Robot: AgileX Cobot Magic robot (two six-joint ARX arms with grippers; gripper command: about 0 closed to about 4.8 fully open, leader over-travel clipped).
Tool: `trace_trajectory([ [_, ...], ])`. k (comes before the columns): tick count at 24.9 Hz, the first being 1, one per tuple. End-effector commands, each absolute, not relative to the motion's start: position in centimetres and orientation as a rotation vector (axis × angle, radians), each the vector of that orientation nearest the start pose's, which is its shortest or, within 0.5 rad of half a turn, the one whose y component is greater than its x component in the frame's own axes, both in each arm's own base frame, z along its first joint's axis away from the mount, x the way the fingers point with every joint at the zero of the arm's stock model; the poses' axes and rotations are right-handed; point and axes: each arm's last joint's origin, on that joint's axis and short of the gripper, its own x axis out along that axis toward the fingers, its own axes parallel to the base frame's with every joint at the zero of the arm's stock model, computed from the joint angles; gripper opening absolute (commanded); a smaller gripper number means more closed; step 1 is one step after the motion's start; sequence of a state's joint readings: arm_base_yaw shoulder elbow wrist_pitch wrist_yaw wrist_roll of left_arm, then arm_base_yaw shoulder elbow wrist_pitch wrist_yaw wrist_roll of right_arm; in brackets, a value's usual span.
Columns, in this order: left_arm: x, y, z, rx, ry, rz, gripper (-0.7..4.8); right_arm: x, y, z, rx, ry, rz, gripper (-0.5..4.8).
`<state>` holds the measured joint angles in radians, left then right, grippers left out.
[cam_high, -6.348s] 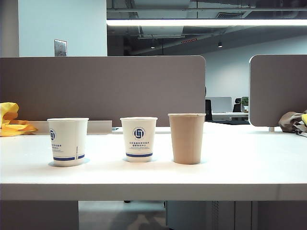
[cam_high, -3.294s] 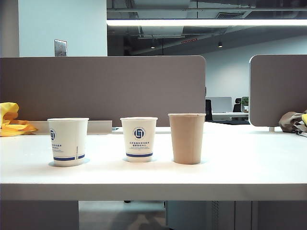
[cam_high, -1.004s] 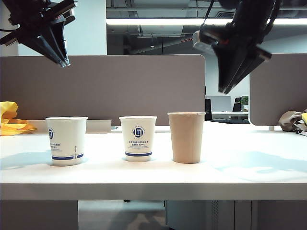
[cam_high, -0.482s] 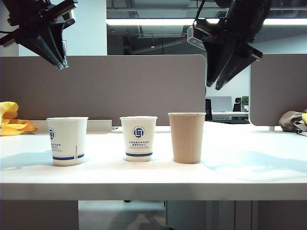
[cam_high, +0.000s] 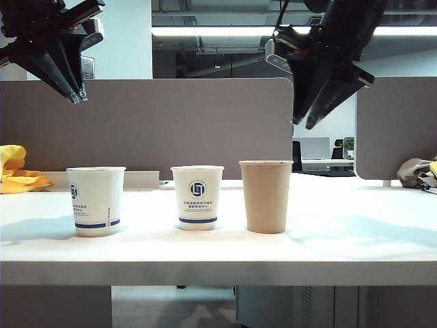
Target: Pick up all the paper cups on the table one by one and stack them together.
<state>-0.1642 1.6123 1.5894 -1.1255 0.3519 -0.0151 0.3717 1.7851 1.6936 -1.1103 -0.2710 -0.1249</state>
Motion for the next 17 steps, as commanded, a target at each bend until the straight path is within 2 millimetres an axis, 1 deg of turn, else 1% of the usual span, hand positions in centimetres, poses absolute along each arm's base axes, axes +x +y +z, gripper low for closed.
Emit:
trace_trajectory([
  [1,31.1,-6.1,33.8,-0.108,1.132,-0.448,0.58,33.7,14.0,30.6,-0.148,1.186,0.653,1.26],
  [5,31.1,-5.9,33.7,-0.07,1.135,-0.389,0.58,33.9,13.9,30.5,-0.173,1.175,0.618,1.27],
  [7,31.1,-5.9,33.7,-0.07,1.135,-0.389,0.62,34.0,13.9,30.4,-0.181,1.176,0.605,1.42],
  [8,31.1,-5.9,33.7,-0.07,1.135,-0.389,0.85,34.0,13.9,30.3,-0.181,1.18,0.606,1.55],
  [9,31.1,-5.9,33.7,-0.071,1.136,-0.389,0.95,34.1,13.9,30.2,-0.181,1.183,0.605,1.59],
  [13,31.1,-6.0,33.7,-0.081,1.137,-0.405,0.94,34.7,14.3,29.0,-0.153,1.226,0.615,1.59],
  [14,31.1,-6.0,33.7,-0.082,1.138,-0.405,0.94,35.0,14.4,28.3,-0.15,1.246,0.615,1.59],
  [17,31.0,-6.0,33.7,-0.082,1.145,-0.404,0.94,35.3,14.6,27.8,-0.145,1.254,0.622,1.59],
])
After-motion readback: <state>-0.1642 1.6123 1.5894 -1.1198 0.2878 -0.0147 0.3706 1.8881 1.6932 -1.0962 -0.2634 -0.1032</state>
